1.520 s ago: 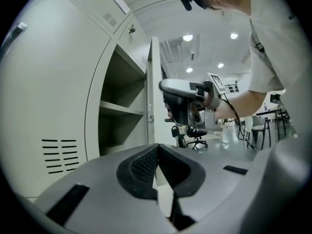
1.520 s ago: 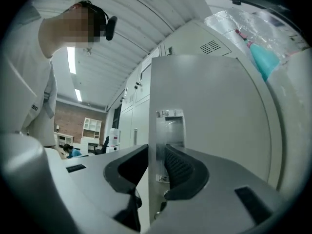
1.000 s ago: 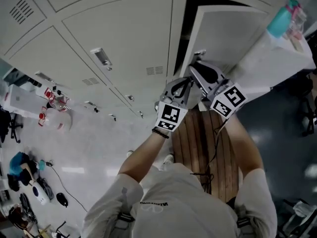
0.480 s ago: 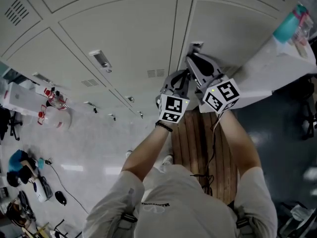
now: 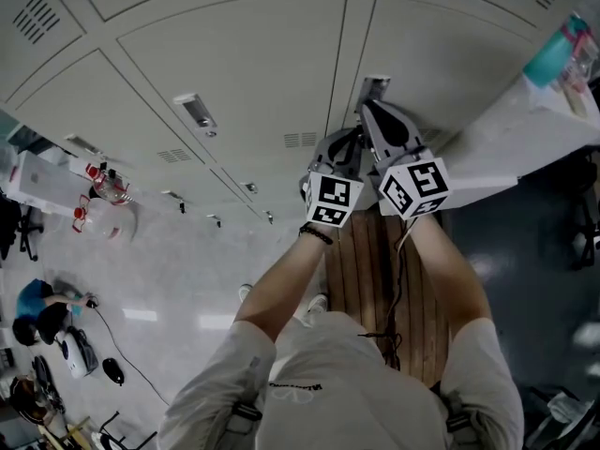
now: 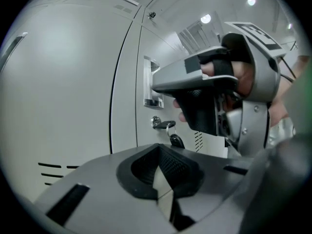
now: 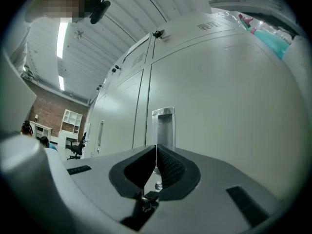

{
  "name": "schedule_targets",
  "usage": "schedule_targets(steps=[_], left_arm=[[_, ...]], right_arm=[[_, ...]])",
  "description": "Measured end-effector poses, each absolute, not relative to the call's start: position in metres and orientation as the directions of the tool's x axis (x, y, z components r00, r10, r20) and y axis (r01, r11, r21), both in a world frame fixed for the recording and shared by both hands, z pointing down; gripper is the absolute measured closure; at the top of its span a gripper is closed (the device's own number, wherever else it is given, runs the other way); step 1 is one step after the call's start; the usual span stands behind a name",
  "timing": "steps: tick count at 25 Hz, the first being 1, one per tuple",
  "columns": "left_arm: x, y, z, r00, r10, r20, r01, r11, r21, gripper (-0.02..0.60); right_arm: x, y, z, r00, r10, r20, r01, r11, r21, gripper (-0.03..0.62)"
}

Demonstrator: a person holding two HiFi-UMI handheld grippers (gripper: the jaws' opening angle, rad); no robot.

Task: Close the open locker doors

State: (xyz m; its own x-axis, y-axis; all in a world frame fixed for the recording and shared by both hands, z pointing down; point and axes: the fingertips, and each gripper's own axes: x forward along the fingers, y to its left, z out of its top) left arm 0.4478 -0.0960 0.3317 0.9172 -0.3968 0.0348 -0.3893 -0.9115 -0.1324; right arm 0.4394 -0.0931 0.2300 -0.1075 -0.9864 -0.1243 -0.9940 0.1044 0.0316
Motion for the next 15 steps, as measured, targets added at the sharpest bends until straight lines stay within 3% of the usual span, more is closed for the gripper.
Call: schedule_targets(steps=[9, 15], left_arm=[[0.443, -0.093, 0.33, 0.924, -0.381, 0.019, -0.375, -0.917, -0.136, 0.578], [0.375, -0.075, 0.311, 0.931, -0.365, -0.005, -0.361, -0.918, -0.161, 0.577]], right_arm=[[0.431, -0.004, 0.252, -0.03, -0.99, -0.14, -0.999, 0.032, -0.01, 0.585], [0.409, 0.039, 0.256, 0.027, -0.991, -0.129, -0.998, -0.018, -0.066, 0.585]])
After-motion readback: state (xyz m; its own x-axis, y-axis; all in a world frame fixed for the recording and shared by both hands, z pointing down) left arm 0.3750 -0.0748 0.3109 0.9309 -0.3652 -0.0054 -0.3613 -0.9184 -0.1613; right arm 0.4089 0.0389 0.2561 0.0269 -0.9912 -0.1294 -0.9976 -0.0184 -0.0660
